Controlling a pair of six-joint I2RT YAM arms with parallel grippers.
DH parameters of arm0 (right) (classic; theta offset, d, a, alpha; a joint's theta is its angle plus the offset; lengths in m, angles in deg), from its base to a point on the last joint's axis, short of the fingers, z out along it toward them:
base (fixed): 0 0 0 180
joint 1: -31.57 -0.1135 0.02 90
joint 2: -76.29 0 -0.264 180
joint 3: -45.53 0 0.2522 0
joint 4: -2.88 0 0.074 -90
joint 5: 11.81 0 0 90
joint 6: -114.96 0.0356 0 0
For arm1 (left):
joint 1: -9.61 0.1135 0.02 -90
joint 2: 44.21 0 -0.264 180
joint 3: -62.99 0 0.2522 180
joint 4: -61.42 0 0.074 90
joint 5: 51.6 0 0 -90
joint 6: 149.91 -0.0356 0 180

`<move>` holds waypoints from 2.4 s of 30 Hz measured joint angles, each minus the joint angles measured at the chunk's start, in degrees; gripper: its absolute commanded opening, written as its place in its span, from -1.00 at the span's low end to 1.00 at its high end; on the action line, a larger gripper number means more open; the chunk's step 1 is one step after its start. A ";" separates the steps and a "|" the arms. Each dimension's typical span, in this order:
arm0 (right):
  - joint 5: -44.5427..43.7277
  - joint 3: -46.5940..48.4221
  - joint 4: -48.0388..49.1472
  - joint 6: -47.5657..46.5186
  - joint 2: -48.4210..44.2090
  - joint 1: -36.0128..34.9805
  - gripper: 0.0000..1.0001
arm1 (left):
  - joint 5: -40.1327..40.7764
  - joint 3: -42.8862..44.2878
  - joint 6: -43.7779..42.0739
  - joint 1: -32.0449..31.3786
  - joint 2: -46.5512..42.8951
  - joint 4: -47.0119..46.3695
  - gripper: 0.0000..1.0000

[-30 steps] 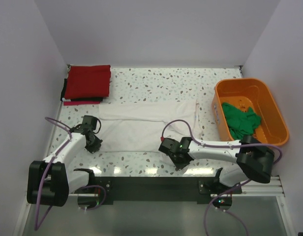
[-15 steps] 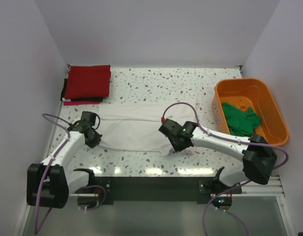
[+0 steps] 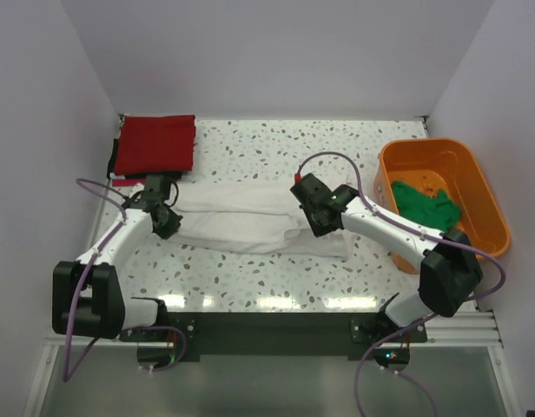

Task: Fold and stack the t-shirts
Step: Fold the tshirt

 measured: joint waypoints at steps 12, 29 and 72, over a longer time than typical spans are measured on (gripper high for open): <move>-0.85 5.99 3.54 -5.95 3.91 5.73 -1.00 | 0.57 5.27 -0.37 0.66 4.72 -1.25 -1.00; -0.79 15.89 7.08 -9.64 18.86 10.64 -1.00 | 2.27 9.99 -0.52 0.81 14.78 -5.29 -0.64; 7.65 10.67 16.28 8.76 25.38 14.75 0.97 | -5.46 8.44 -9.53 -9.57 21.42 -20.92 1.00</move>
